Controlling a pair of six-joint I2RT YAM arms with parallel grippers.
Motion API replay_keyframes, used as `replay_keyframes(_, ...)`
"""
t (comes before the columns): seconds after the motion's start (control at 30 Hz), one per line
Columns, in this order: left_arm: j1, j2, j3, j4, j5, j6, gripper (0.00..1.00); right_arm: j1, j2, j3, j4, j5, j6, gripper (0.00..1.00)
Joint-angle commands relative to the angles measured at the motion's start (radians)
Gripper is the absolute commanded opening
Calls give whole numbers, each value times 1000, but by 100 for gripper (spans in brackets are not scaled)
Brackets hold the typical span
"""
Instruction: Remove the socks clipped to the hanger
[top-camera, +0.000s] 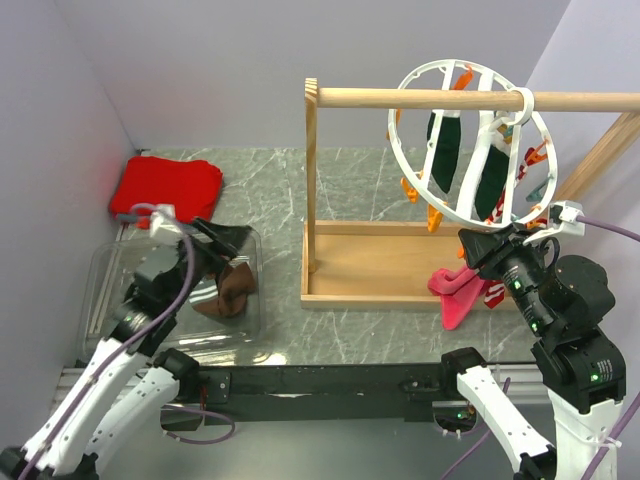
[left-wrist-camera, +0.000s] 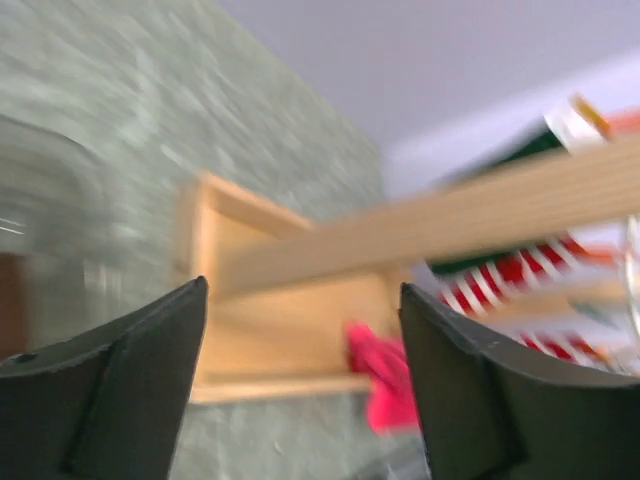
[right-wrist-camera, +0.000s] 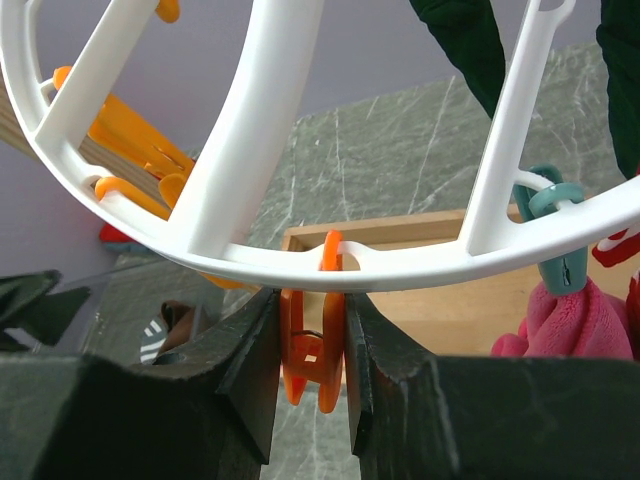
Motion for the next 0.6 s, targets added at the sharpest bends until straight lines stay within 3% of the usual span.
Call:
replay_keyframes(0.0,-20,125,-109,342,382,-98,74,1,10,8,-14,-32,-15,0)
replay_keyframes(0.03,-44,162,-99,368,382,-100,74,1,12,8,-15,-32,-16,0)
replay_keyframes(0.07,-136,223,-84,371,350,-89,73,1,13,9,-17,-33,-16,0)
replay_keyframes(0.13,-263,264,-42,376,192,-43,74,1,13,9,-21,-32,-18,0)
replay_keyframes(0.17,-390,296,-36,416,133,-25,73,2,12,9,-21,-27,-19,0)
replay_keyframes(0.27,-565,375,-37,500,19,-19,71,1,9,9,-24,-16,-21,0)
replay_keyframes(0.43,-725,564,-37,735,-75,30,70,1,10,3,-21,-24,-15,0)
replay_keyframes(0.57,-804,828,47,907,-81,273,90,1,4,-3,-23,-21,-9,0)
